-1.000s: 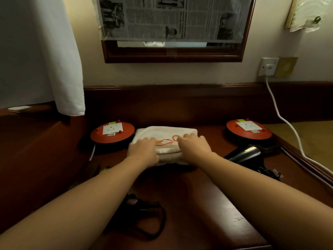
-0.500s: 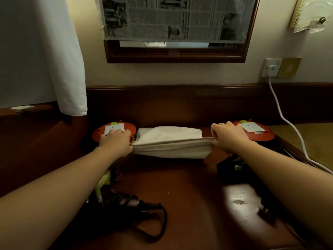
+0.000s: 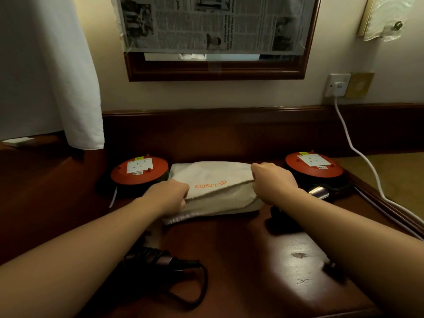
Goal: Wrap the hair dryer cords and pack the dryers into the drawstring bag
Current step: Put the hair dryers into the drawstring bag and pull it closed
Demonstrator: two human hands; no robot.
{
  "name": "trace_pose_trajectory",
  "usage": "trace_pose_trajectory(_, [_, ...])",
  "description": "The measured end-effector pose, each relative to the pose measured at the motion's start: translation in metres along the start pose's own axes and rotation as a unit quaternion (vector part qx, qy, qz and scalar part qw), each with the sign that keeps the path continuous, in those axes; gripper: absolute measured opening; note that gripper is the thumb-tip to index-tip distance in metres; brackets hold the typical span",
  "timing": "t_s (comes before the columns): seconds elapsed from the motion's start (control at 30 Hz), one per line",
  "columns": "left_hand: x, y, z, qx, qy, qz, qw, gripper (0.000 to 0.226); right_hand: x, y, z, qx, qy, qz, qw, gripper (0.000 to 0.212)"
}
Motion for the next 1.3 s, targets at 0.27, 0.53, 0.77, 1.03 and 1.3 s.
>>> trace_pose_trajectory(0.27, [-0.006,-0.004,0.049,0.158,-0.076,0.038,0.984,0.037,0.048,-0.03,0.06,0.181,-0.032,-0.175,0.967,0.066])
trace_pose_trajectory(0.53, [-0.022,0.014,0.077,0.222,-0.017,0.0,0.975,0.058,0.057,-0.02,0.121,0.277,0.032,-0.077,0.957,0.071])
trace_pose_trajectory(0.77, [-0.02,0.025,0.071,0.17,-0.068,-0.069,0.981,0.094,0.054,-0.01,0.114,0.261,0.033,-0.091,0.96,0.07])
trace_pose_trajectory(1.03, [-0.116,0.036,0.014,0.004,-0.153,0.012,0.988,0.081,-0.034,-0.057,-0.004,0.084,0.14,-0.058,0.985,0.071])
trace_pose_trajectory(1.3, [-0.209,0.04,0.021,-0.009,-0.25,0.101,0.963,0.067,-0.158,-0.14,0.02,0.152,0.124,0.088,0.977,0.087])
Point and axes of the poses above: each hand's wrist, its own y-axis towards the middle knuckle, its own z-axis out of the palm, x = y × z, the point moved 9 cm from there along y, towards the middle knuckle, and after that the axes turned 1 degree about -x, right-handed, at the moved point
